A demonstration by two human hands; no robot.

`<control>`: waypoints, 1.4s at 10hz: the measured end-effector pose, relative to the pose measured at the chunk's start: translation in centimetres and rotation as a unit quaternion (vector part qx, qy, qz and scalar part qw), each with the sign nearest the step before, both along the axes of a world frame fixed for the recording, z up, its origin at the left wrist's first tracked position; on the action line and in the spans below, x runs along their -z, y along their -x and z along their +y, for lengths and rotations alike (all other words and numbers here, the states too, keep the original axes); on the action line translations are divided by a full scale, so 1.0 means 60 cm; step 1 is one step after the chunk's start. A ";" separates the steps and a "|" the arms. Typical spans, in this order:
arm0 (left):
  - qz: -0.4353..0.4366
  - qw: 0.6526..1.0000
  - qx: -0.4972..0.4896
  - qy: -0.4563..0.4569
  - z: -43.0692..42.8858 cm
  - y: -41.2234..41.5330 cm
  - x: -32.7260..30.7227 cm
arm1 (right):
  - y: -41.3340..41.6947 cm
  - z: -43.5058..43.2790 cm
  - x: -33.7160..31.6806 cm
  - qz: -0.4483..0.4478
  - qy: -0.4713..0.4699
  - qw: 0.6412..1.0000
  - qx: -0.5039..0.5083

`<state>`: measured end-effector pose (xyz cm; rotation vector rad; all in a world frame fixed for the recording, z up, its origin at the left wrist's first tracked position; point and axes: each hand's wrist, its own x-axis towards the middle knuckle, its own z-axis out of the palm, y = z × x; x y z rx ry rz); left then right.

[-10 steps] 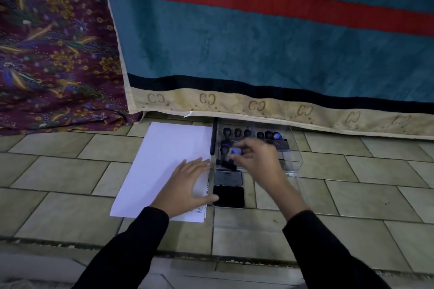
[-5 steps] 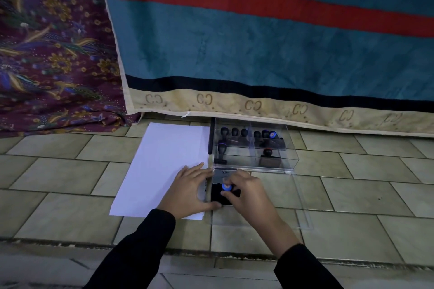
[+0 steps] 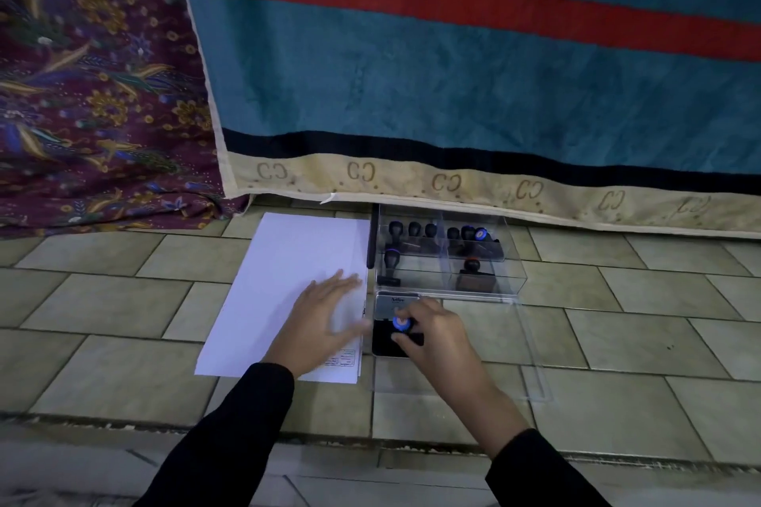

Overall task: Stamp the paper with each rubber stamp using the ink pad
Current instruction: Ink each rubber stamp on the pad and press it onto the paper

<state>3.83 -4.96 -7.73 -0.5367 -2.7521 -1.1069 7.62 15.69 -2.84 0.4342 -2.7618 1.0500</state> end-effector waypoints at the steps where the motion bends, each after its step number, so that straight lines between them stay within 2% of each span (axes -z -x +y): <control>1: 0.031 0.994 -0.102 -0.028 -0.037 0.006 -0.003 | 0.001 0.007 -0.005 -0.015 -0.004 1.000 -0.011; 2: -0.014 0.981 -0.183 0.067 -0.067 0.017 0.007 | 0.007 -0.007 -0.017 0.017 0.035 0.999 -0.021; 3: -0.030 0.974 -0.196 0.111 -0.071 0.018 0.021 | 0.012 -0.037 -0.022 0.007 0.059 0.997 -0.056; 4: -0.042 0.970 -0.201 0.131 -0.067 0.021 0.031 | 0.025 -0.070 -0.021 -0.010 0.029 0.994 -0.101; 6: -0.040 0.970 -0.204 0.129 -0.067 0.022 0.034 | 0.036 -0.091 -0.013 -0.028 -0.025 0.991 -0.130; 14: -0.022 0.968 -0.212 0.136 -0.068 0.027 0.044 | 0.031 -0.107 -0.001 -0.053 -0.058 0.989 -0.123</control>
